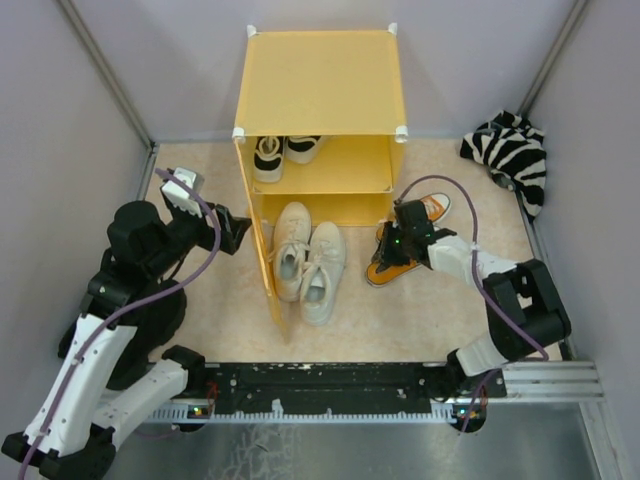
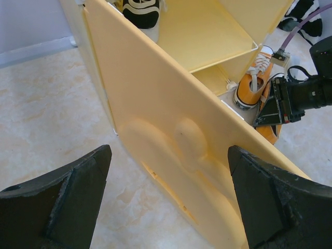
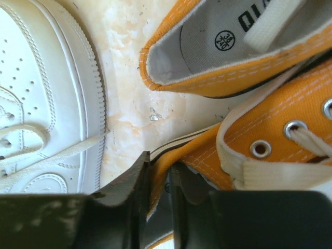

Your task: Place and organize the shoes in the shoe cabinet

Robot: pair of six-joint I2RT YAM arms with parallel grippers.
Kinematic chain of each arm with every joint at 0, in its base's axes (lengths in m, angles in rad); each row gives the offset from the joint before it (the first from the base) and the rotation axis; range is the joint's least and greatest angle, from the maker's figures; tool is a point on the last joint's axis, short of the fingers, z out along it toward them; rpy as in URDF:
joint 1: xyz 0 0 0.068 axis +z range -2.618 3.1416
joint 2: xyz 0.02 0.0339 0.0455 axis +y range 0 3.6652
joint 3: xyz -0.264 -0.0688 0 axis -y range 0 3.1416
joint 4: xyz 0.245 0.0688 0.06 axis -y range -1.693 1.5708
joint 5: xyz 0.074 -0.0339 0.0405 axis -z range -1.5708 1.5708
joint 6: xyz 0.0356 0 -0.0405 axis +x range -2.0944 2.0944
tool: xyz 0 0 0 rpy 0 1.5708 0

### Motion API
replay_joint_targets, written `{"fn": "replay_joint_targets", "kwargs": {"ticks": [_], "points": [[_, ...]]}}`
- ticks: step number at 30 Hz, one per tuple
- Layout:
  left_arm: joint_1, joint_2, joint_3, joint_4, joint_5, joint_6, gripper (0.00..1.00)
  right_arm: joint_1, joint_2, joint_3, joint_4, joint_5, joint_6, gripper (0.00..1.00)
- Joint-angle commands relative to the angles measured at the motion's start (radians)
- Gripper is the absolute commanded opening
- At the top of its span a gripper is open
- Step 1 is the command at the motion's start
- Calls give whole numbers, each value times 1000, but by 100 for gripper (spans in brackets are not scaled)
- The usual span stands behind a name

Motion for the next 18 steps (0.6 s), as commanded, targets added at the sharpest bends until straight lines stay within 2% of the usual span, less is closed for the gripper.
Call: {"fn": "replay_joint_targets", "kwargs": {"ticks": [1,3,8,11,14,18], "points": [[-5,5,7,18,15,-1,99,17,-135,19,16,56,-40,26],[-5,8,3,24,22,-4,99,16,-203,24,-39,110,-29,35],[-5,12,-1,32,32,-8,99,16,-315,81,-208,225,39,49],[-5,9,-6,33,29,-9,99,15,-339,114,-280,315,122,52],[-5,10,-4,31,33,-9,99,-22,-312,136,-317,339,239,51],[-5,3,-4,26,31,-9,99,-88,-256,135,-220,315,289,48]]}}
